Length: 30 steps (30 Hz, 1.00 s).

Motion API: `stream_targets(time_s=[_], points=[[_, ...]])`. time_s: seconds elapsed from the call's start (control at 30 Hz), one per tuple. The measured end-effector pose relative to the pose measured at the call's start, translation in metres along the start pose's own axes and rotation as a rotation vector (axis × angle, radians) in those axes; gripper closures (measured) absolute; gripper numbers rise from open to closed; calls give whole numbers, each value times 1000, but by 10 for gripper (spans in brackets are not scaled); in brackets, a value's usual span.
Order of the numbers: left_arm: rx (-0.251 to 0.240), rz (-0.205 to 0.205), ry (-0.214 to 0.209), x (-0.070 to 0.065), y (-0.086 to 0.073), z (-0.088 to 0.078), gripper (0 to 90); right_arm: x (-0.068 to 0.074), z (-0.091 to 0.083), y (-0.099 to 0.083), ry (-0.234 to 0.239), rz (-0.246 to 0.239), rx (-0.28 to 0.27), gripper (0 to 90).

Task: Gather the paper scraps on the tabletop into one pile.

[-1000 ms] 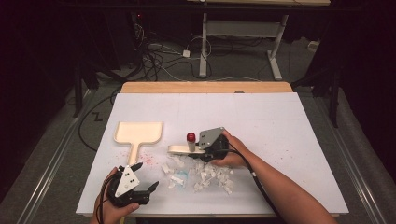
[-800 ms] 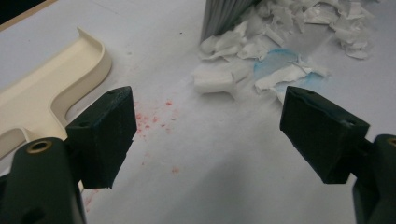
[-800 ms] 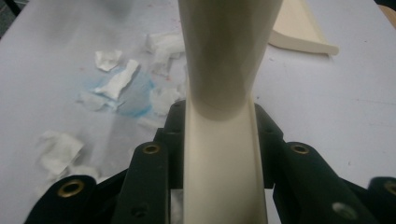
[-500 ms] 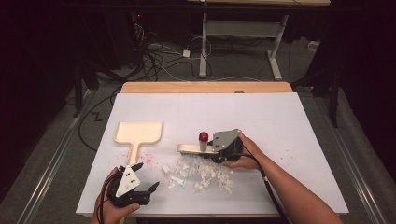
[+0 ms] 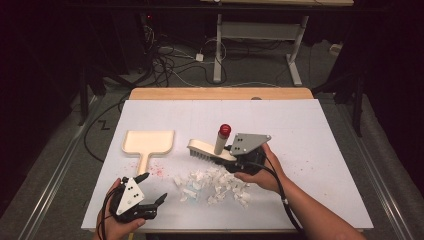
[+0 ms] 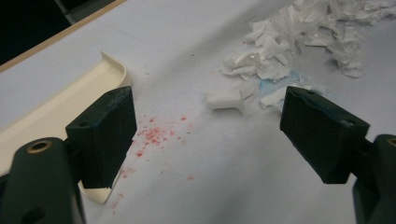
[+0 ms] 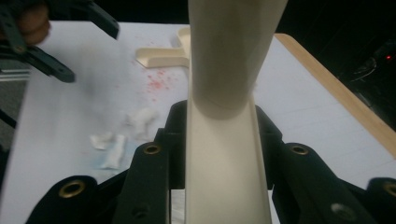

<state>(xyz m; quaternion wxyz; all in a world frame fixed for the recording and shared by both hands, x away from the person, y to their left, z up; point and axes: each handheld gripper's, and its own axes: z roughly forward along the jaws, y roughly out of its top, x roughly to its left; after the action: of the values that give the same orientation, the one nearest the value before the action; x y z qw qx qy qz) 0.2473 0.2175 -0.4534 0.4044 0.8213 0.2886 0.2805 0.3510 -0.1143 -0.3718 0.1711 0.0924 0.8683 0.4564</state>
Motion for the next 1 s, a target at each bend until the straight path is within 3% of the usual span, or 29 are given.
stream_targets(time_s=[0.03, 0.13, 0.17, 0.23, 0.27, 0.3, 0.37, 0.53, 0.63, 0.67, 0.7, 0.93, 1.0], points=[[8, 0, 2, -1, 0, -1, 176, 10, -2, 1, 29, 18, 7, 681], [3, 4, 11, 0, 1, -3, 176, 22, -1, 0, 48, 48, 16, 682], [7, 11, 23, 0, 1, -4, 176, 35, 3, -3, 68, 49, 39, 682], [1, 14, 47, 2, 2, -6, 176, 41, 5, -5, 66, 63, 46, 682], [-14, 15, 57, 4, 3, -7, 176, 51, 10, -10, 120, 96, 66, 682], [-20, 9, 61, 6, 3, -8, 176, 51, 10, -10, 120, 96, 66, 682], [-28, -7, 67, 8, 2, -10, 176, 68, 18, -16, 144, 89, 101, 682], [-26, -18, 63, 9, 1, -9, 176, 78, 29, -26, 197, 96, 136, 682], [-18, -5, 55, 6, 2, -7, 176, 78, 35, -31, 201, 105, 141, 683], [-14, -3, 51, 5, 2, -6, 176, 75, 36, -30, 171, 90, 151, 683], [-12, -1, 47, 5, 2, -6, 176, 75, 36, -30, 171, 90, 151, 683], [14, 16, 18, -3, 2, 0, 176, 53, 29, -42, 119, 156, 186, 681], [16, 21, 13, -3, 2, 1, 176, 50, 29, -43, 116, 155, 188, 681]])
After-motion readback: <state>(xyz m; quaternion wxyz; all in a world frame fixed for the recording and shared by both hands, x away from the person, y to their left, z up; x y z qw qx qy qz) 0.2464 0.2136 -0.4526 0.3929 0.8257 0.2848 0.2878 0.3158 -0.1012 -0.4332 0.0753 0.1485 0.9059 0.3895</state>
